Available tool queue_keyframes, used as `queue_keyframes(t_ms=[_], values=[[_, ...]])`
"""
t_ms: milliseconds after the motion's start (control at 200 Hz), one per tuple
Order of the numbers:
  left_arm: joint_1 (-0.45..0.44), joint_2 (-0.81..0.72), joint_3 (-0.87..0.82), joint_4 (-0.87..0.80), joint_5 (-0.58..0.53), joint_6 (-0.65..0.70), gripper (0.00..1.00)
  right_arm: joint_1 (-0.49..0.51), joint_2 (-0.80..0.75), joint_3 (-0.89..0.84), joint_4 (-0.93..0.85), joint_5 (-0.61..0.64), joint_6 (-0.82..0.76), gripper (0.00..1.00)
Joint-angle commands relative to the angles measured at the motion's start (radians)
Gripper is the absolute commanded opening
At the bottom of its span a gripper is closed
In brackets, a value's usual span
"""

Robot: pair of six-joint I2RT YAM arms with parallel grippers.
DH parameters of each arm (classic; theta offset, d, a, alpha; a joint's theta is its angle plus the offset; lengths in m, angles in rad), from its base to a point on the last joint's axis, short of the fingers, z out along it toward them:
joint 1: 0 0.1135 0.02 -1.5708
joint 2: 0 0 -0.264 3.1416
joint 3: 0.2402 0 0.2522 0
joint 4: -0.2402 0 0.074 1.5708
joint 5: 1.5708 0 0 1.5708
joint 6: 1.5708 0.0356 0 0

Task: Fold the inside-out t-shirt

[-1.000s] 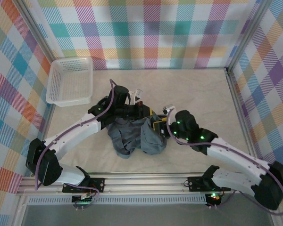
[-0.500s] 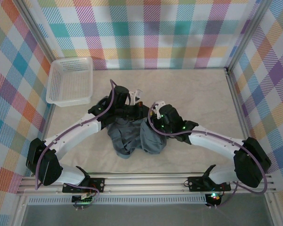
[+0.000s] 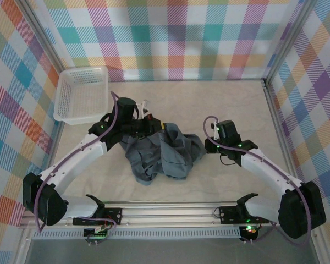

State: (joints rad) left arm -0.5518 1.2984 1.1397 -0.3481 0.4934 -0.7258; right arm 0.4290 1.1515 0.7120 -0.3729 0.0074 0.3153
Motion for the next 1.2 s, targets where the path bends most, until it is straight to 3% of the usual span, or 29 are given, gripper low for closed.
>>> queue_keyframes(t_ms=[0,100,195,315,500,610,685,955,1195], values=[[0.0,-0.001,-0.016,0.042,0.032,-0.01,0.0,0.024,-0.062,0.023,0.0,-0.208,-0.056,0.17],[0.0,0.002,-0.026,0.057,0.038,-0.018,0.0,0.122,-0.118,0.062,0.061,-0.251,0.03,0.27],[0.0,0.003,-0.031,0.062,0.032,-0.021,0.0,0.226,-0.074,0.171,0.001,-0.138,0.21,0.44],[-0.002,0.004,-0.033,0.061,0.026,-0.026,0.0,0.311,0.041,0.326,-0.128,0.033,0.312,0.56],[-0.005,0.007,-0.029,0.062,0.029,-0.025,0.0,0.321,0.254,0.52,-0.234,0.171,0.224,0.7],[-0.004,-0.002,-0.024,0.052,0.016,-0.013,0.0,0.317,0.315,0.575,-0.315,0.294,0.207,0.67],[-0.003,-0.023,-0.028,0.028,-0.01,0.0,0.0,0.293,0.28,0.532,-0.314,0.298,0.201,0.63],[-0.001,-0.032,-0.022,-0.01,-0.021,0.033,0.0,0.015,0.176,0.308,-0.349,0.005,0.174,0.42],[0.0,-0.018,-0.018,-0.009,-0.033,0.037,0.0,-0.024,0.123,0.204,-0.374,-0.068,0.123,0.37]])
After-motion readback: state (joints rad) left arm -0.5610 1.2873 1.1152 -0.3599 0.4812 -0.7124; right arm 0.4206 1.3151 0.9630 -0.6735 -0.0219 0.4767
